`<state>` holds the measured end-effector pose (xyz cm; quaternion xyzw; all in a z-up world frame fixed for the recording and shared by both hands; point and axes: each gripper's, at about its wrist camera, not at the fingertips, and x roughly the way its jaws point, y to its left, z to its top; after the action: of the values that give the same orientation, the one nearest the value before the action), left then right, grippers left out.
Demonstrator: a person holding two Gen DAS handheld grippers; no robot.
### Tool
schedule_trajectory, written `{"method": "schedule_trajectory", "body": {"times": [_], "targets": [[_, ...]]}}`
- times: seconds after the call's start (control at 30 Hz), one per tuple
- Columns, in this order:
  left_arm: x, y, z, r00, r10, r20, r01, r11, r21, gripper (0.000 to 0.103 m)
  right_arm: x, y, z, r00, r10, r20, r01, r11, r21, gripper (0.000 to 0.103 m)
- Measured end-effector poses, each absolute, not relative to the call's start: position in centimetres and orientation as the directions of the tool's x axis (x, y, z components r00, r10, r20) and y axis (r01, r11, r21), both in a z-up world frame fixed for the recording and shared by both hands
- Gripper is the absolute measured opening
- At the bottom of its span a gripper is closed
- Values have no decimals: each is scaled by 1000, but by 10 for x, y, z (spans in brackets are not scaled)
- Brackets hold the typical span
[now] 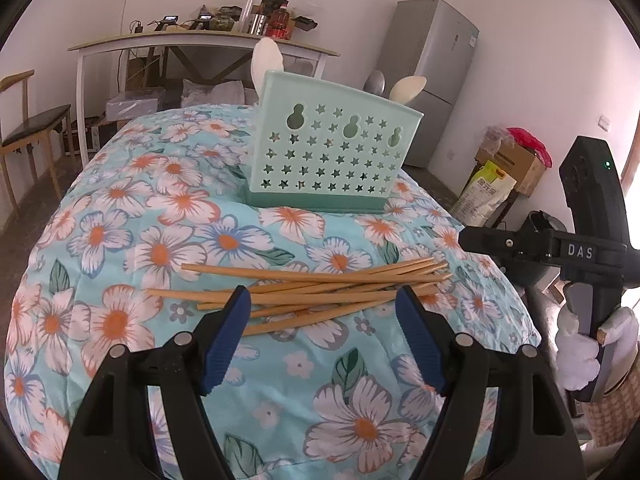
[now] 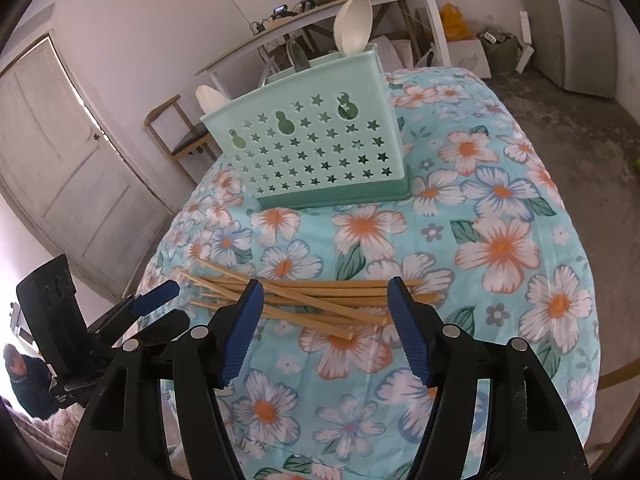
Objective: Organize utensils
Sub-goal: 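Bring both tools back over the pile of wooden chopsticks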
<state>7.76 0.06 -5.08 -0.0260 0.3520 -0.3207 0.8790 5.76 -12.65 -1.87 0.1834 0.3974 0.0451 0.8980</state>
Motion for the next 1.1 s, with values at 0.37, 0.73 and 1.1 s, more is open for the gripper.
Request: {"method": "schedule_trajectory", "body": {"times": [0.37, 0.73, 1.1], "targets": [[74, -7, -53, 539, -573, -618, 558, 792, -247, 73, 53, -121, -23, 678, 223, -701, 64, 932, 358, 63], [74, -12, -51, 534, -565, -629, 560, 793, -237, 73, 47, -122, -23, 699, 204, -686, 63, 937, 343, 63], [69, -15, -48, 530, -564, -633, 567, 791, -230, 73, 32, -124, -7, 743, 78, -665, 98, 970, 223, 82]]}}
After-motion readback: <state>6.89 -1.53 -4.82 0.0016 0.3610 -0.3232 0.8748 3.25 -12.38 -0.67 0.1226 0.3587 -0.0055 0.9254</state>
